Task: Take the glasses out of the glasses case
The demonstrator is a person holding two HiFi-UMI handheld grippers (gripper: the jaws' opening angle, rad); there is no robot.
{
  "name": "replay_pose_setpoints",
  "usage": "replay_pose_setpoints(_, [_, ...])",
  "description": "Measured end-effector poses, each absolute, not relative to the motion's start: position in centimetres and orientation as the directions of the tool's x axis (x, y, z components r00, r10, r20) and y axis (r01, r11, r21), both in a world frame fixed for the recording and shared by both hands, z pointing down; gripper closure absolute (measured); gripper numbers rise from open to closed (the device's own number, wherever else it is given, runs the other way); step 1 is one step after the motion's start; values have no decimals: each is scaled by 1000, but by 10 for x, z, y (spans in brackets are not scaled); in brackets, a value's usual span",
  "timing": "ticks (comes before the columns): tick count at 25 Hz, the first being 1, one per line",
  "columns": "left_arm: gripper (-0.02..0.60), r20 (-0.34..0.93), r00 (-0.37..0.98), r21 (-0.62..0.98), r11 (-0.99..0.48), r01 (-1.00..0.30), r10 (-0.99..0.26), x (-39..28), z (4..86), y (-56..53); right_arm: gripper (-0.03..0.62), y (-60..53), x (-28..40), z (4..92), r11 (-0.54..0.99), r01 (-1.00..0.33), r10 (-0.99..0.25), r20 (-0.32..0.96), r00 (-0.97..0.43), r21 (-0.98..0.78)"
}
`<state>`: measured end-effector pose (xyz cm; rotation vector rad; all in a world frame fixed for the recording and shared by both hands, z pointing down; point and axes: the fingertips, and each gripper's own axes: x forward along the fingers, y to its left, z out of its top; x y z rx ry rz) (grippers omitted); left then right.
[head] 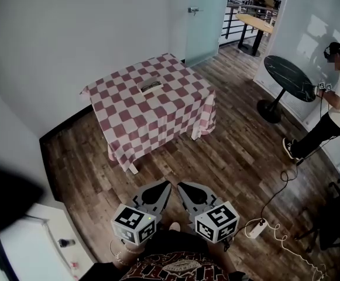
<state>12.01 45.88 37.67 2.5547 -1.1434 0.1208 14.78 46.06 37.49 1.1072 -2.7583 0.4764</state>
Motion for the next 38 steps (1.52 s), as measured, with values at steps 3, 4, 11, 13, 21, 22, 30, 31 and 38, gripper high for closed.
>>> replay_pose_setpoints(3, [574,218,665,278,-608,-744,-714,121,383,459,576,460,150,379,686,-688,-642,248,-726,-236])
replay_pose_setpoints(4, [574,221,664,279,-606,-745,-714,121,384,458,576,459,149,380,689,-685,-638,251,-728,-236])
replay_pose_setpoints(11, [574,228,667,300,-601,-741,-709,120,388,445,576,447,145,378,703,-675,-627,253,-737,-223])
replay_pose_setpoints(13, [574,224,674,318,-601,-733,-704,117,390,439,576,441,142,379,703,-678,-628,259,-734,-216])
replay_pose_setpoints(21, [574,218,687,330,-610,-721,-694,108,389,405,576,410,133,378,696,-687,-635,268,-724,-209])
replay_pose_setpoints(22, [574,217,688,330,-611,-720,-693,106,389,400,576,406,131,378,695,-689,-636,268,-723,-208])
replay_pose_setpoints(30, [574,226,690,330,-613,-718,-688,89,391,362,576,370,112,382,698,-686,-625,292,-724,-205])
replay_pose_setpoints(31, [574,226,692,331,-614,-717,-686,87,391,357,576,365,109,382,700,-684,-623,293,-726,-206])
replay_pose_setpoints(38, [574,221,706,343,-623,-702,-673,75,395,320,576,327,93,384,702,-680,-616,299,-729,-212])
